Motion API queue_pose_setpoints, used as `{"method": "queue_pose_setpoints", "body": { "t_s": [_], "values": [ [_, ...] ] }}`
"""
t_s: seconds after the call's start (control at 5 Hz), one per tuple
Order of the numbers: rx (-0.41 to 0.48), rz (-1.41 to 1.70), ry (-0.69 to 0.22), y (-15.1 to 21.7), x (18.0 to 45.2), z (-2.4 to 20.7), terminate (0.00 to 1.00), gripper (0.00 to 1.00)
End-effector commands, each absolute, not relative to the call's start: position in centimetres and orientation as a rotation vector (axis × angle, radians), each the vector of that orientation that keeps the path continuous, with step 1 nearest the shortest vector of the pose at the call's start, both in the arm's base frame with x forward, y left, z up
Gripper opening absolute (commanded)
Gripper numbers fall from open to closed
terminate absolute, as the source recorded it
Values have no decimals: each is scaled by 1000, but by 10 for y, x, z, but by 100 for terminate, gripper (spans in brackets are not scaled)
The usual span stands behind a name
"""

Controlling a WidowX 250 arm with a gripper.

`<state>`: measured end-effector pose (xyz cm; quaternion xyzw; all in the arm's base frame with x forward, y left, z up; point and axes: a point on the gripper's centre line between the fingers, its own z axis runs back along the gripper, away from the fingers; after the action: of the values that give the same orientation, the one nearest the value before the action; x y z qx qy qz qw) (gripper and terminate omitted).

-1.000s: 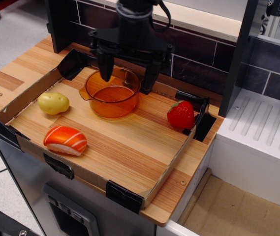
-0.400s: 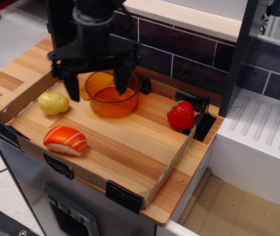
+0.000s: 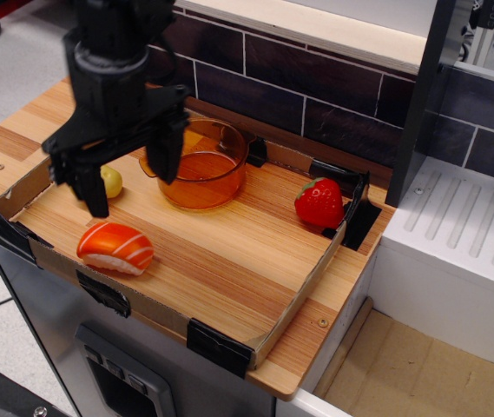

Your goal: Put sushi in pot

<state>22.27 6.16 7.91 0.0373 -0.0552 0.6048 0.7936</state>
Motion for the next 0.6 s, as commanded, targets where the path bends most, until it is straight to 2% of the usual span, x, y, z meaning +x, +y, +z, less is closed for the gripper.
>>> {"method": "queue_pose_setpoints", "body": {
  "t_s": [0.0,0.4],
  "values": [
    [101,1571,-133,73,237,60,0,100],
    [94,1622,-95,77,238,46,0,100]
  ]
}}
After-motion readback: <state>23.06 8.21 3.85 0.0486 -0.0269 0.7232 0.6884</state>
